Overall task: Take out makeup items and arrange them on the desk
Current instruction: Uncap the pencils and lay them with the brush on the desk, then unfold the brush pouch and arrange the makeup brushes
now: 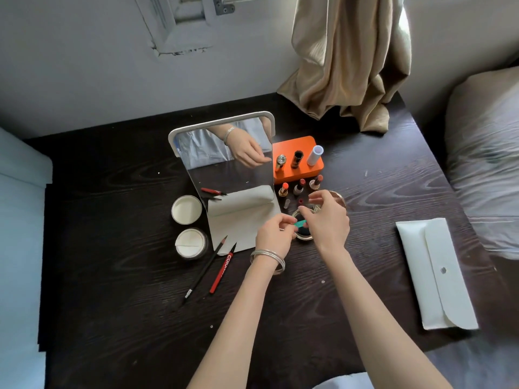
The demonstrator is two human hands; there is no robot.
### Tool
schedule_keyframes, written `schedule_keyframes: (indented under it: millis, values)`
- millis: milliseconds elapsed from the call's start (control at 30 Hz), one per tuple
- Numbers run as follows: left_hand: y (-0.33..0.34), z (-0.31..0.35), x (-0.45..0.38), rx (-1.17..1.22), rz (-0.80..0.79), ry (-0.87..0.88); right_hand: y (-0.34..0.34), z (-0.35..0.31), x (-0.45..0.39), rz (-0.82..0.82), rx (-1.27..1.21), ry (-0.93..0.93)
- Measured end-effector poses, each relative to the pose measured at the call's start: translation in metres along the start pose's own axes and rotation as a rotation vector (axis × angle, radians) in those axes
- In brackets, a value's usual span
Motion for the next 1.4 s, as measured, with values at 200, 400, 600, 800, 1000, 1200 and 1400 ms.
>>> schedule_keyframes:
  millis: [200,400,600,800,1000,1200,1400]
  values:
    - [0.011,0.011,0.020,-0.015,-0.005,0.083,-0.026,0.011,0.052,0.032,-0.123,-0.001]
    - [0.046,0.005,0.042,-0.071,-0.103,0.088,-0.054,0.052,0.086,0.050,-0.290,0.043]
    - [0.103,0.007,0.056,-0.091,-0.193,0.017,-0.082,0.106,0.087,-0.018,-0.317,0.088]
    - [0.176,0.015,0.048,-0.074,-0.189,-0.056,-0.121,0.157,0.069,-0.046,-0.308,0.102]
    - [0.242,0.024,0.031,-0.046,-0.195,-0.152,-0.156,0.212,0.038,-0.082,-0.238,0.095]
    - [0.281,0.030,0.018,-0.033,-0.132,-0.229,-0.173,0.249,0.015,-0.130,-0.146,0.067]
    - [0.289,0.033,0.017,-0.060,-0.077,-0.309,-0.169,0.264,0.006,-0.205,-0.152,0.134]
Point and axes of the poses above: each hand's wrist, its own x-axis away from the middle knuckle, its own y-axis out of the palm, z = x × y, the point moved 2 cm from there along -x, towards the middle knuckle, and after that the axes turned 7 degrees about -z, right-handed, at the moved point
